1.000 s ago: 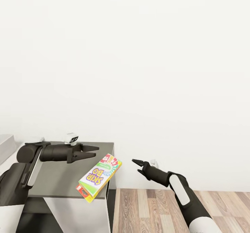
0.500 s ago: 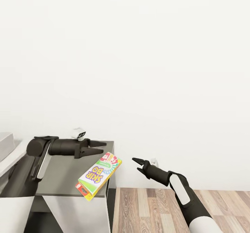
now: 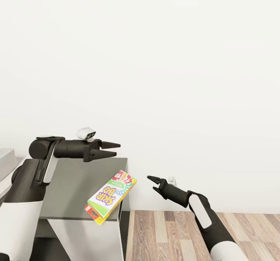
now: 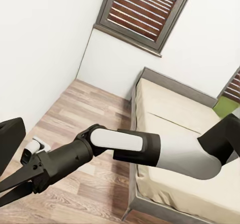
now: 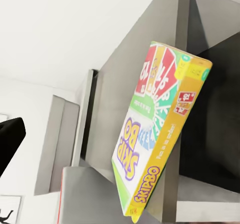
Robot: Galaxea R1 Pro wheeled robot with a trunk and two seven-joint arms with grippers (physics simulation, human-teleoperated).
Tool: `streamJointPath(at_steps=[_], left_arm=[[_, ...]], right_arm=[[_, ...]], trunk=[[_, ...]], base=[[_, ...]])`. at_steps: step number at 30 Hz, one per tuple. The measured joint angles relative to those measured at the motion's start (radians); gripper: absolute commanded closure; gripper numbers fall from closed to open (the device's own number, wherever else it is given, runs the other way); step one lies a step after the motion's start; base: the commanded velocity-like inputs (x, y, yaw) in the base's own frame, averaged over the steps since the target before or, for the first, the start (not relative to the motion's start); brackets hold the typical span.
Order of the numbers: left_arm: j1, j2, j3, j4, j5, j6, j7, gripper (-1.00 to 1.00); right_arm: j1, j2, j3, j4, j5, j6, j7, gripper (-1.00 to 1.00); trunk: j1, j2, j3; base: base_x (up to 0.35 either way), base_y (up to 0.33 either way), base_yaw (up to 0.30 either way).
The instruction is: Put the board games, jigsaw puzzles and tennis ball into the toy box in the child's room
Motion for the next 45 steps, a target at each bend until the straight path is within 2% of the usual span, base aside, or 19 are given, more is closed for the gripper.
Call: streamJointPath(at_steps=[11,18,28,45], left_arm=[[-0.004,-0.002,-0.006,0.0,0.002,0.0,0.0,-1.0],[-0.004,-0.001,-0.019,0.0,0.002,0.0,0.0,-1.0],[-0.004,-0.001,-0.038,0.0,0.003,0.0,0.0,-1.0],[-0.004,-0.002,-0.041,0.0,0.002,0.0,0.0,-1.0]], right_arm=[[-0.008,0.01,0.001,0.022,0.002,-0.004,-0.007,-1.0],[-0.009,-0.005,0.0,0.025,0.0,-0.003,-0.008,-1.0],[-0.009,-0.008,-0.001,0.025,0.0,-0.004,-0.008,-1.0],[-0.009,-0.002,-0.001,0.025,0.001,-0.005,-0.008,-1.0]], trunk=[[0.0,0.0,0.0],[0.0,0.0,0.0],[0.0,0.0,0.0],[0.065,-0.119,-0.053]], base=[[0.049,0.023,0.0],[0.014,0.008,0.0],[0.001,0.0,0.0],[0.0,0.0,0.0]])
